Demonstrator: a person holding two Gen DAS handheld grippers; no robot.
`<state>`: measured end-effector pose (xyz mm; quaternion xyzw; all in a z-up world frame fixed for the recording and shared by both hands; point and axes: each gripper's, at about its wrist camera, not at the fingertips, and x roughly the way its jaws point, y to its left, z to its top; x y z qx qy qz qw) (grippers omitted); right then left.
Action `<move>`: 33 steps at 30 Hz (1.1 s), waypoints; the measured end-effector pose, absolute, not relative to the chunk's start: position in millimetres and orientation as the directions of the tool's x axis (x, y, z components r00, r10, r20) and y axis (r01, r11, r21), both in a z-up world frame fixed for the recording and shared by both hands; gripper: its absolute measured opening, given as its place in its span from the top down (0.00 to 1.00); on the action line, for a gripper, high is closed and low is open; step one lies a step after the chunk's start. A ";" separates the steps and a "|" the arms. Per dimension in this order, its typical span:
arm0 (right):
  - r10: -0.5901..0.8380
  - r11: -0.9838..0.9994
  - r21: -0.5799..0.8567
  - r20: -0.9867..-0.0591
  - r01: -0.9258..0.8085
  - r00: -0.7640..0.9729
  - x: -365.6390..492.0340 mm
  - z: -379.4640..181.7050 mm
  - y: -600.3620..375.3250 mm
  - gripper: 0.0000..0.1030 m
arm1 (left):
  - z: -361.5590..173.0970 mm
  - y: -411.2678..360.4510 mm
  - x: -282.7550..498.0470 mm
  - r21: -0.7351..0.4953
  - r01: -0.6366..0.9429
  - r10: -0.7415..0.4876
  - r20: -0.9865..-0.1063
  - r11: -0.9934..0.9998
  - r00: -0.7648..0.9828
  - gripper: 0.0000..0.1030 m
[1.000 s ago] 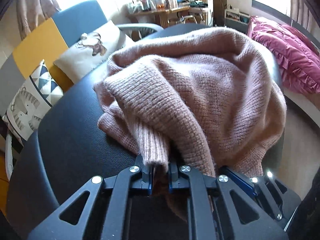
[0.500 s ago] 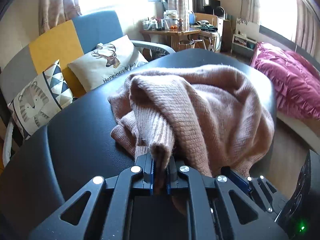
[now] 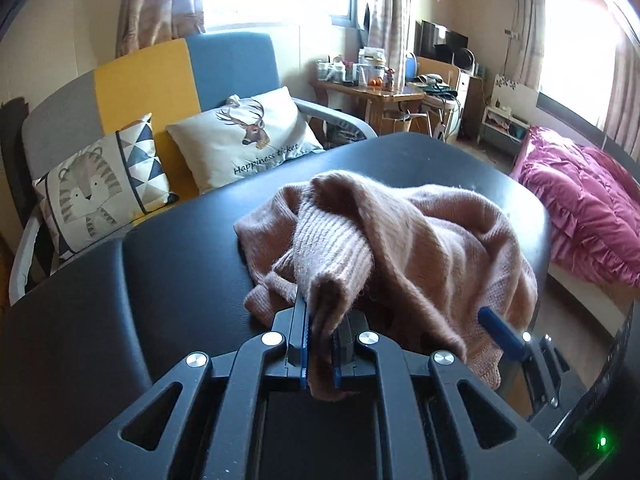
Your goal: Fold clothes
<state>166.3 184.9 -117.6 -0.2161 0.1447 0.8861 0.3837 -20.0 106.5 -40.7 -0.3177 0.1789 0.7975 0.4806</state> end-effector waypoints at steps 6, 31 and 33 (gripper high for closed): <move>0.616 -0.666 0.091 -0.493 -0.740 -0.615 157.5 -105.2 192.3 0.49 | -30.8 90.3 -26.4 -0.030 -0.871 0.664 -0.659 -0.491 -0.352 0.93; 0.516 -0.603 0.285 -0.574 -0.745 -0.636 176.2 -111.4 213.2 0.69 | -106.2 76.2 -74.2 -0.145 -0.841 0.516 -0.838 -0.522 -0.175 0.52; 0.508 -0.580 0.289 -0.603 -0.762 -0.615 182.6 -123.1 220.2 0.67 | -120.5 88.6 -69.2 -0.164 -0.854 0.488 -0.865 -0.495 -0.117 0.52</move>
